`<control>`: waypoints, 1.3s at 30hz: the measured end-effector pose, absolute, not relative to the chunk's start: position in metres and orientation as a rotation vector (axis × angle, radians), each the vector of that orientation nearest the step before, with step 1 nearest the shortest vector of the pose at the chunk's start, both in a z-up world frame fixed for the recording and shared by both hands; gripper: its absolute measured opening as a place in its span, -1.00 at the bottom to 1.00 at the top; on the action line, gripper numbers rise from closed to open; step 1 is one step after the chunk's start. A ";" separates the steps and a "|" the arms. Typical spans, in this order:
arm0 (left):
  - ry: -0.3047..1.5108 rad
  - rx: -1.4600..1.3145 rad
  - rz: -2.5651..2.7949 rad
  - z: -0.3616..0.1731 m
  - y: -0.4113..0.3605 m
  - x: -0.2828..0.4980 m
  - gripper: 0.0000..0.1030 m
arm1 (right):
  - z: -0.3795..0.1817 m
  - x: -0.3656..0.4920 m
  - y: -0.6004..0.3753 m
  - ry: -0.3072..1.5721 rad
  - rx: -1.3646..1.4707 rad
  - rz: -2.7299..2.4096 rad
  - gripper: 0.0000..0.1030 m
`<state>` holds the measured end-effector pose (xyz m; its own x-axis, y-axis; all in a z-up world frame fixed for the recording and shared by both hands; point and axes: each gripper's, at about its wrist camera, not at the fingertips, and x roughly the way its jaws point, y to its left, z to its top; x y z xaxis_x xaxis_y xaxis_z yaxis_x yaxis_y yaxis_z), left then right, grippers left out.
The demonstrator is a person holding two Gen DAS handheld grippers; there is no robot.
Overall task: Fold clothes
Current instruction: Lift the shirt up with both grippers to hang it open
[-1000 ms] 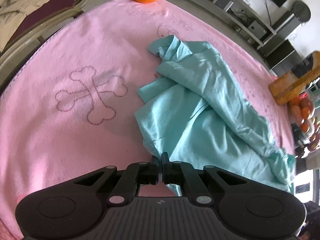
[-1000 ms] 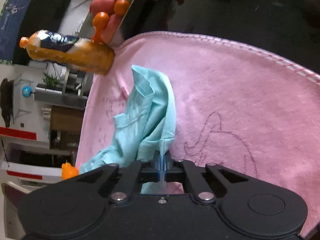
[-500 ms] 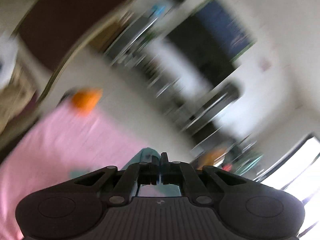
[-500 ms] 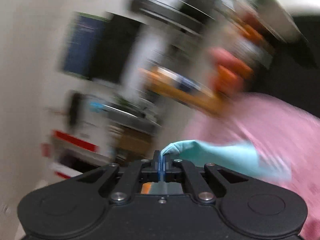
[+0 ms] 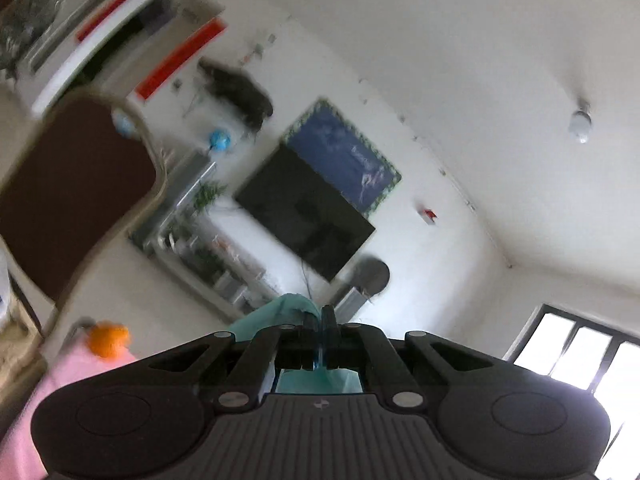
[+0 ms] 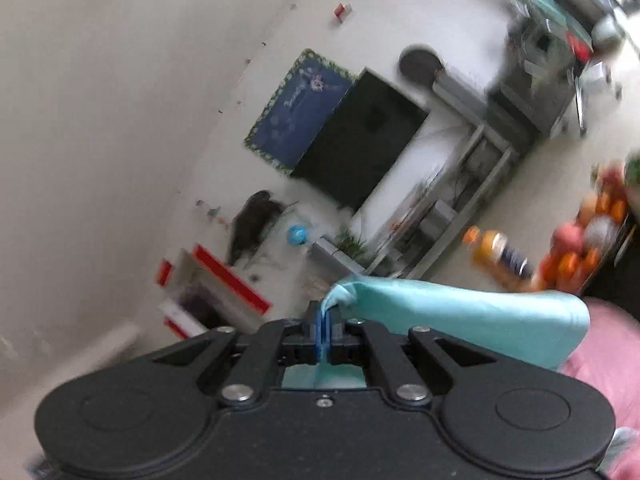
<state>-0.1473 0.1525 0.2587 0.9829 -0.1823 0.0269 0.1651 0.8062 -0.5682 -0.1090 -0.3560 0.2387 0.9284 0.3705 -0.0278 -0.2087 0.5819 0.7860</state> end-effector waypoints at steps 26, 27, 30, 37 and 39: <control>0.231 -0.439 -0.110 0.233 0.144 0.032 -0.98 | 0.235 0.078 -0.325 0.196 0.635 0.248 -0.96; 0.263 -0.443 -0.090 0.208 0.144 0.029 -0.98 | 0.213 0.078 -0.326 0.227 0.640 0.249 -0.96; 0.383 -0.470 -0.017 0.129 0.144 0.020 -0.98 | 0.134 0.076 -0.326 0.374 0.675 0.236 -0.96; 0.702 -0.508 0.170 -0.023 0.153 0.034 -0.98 | -0.044 0.067 -0.315 0.727 0.729 0.090 -0.96; 0.746 -0.439 0.212 -0.037 0.149 0.039 -0.98 | -0.075 0.061 -0.307 0.804 0.707 0.065 -0.96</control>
<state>0.0388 0.1490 -0.0368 0.7189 0.0316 -0.6944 -0.3381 0.8887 -0.3096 0.0613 -0.3070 -0.0750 0.7047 0.3108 -0.6378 0.2051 0.7714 0.6024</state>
